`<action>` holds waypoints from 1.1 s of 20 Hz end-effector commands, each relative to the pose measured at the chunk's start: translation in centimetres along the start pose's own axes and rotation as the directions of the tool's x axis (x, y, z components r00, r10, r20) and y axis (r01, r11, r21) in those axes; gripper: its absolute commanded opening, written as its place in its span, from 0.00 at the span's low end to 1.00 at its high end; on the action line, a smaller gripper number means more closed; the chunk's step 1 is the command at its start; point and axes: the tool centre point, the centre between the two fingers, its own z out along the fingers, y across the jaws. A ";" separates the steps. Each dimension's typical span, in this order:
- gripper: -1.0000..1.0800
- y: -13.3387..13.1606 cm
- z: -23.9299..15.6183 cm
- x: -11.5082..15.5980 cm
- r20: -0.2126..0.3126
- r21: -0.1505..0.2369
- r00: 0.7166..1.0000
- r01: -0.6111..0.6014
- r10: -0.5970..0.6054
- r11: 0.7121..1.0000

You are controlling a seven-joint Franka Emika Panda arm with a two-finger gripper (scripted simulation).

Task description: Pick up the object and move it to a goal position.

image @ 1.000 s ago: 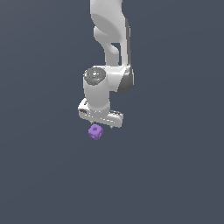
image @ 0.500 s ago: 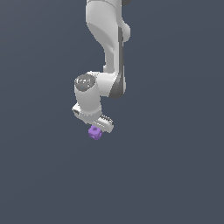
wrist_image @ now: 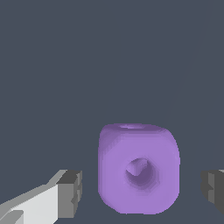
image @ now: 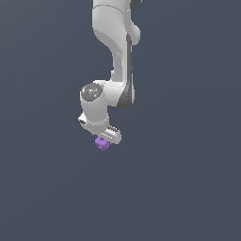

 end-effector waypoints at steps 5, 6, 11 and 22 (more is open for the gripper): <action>0.96 0.1 3.1 -0.1 0.001 0.000 1.000 -0.005 0.005 1.000; 0.96 0.1 3.4 -0.1 0.001 0.000 1.000 -0.005 0.005 1.000; 0.00 0.0 3.9 0.0 0.001 0.000 1.000 -0.005 0.005 1.000; 0.00 0.0 3.8 0.0 0.000 0.000 1.000 -0.005 0.005 1.000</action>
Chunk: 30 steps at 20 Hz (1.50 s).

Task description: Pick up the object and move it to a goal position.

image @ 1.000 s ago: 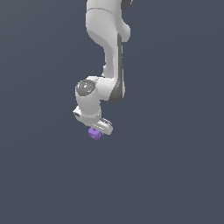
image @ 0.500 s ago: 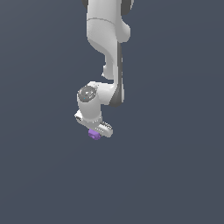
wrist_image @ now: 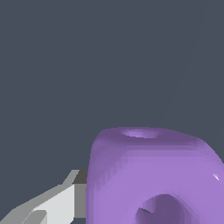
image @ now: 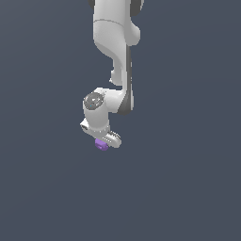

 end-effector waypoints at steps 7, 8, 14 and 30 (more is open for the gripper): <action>0.00 -2.2 -0.1 0.3 0.000 0.000 1.000 0.000 0.000 1.000; 0.00 -2.8 -0.1 0.3 0.000 0.000 1.000 0.000 0.000 1.000; 0.00 -7.0 -0.3 0.9 0.000 0.000 1.000 0.000 0.000 1.000; 0.00 -18.9 -0.8 2.7 0.000 0.000 1.000 0.000 0.000 1.000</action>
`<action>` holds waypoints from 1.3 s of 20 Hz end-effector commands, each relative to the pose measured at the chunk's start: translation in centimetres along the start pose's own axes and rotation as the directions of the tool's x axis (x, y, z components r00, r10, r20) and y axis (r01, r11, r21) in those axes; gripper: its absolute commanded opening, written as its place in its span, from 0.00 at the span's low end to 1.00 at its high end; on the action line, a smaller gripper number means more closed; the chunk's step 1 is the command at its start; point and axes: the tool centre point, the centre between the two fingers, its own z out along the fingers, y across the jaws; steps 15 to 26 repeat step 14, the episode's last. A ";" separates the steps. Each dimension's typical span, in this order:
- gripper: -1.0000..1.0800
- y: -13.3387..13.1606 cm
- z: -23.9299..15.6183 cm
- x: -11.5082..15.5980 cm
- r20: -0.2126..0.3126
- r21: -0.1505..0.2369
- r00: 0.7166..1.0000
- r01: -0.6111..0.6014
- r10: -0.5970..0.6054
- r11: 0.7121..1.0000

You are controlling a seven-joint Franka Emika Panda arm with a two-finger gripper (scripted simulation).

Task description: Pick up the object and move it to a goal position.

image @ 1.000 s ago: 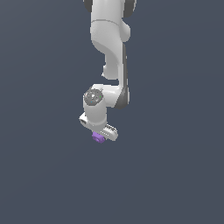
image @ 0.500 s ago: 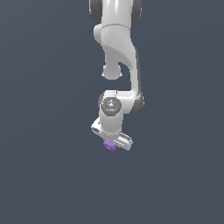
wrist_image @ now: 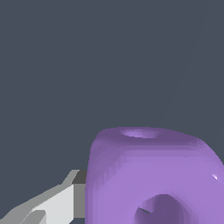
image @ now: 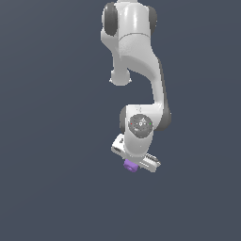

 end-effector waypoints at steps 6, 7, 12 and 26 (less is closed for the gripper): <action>0.00 -2.7 -0.1 0.6 0.000 0.000 1.000 -0.001 0.001 1.000; 0.00 -2.9 -0.1 0.6 0.000 0.000 1.000 -0.001 0.001 1.000; 0.00 -3.4 -0.2 0.8 0.000 0.000 1.000 -0.001 0.001 1.000; 0.00 -3.5 -0.2 0.8 0.000 0.000 1.000 -0.001 0.001 1.000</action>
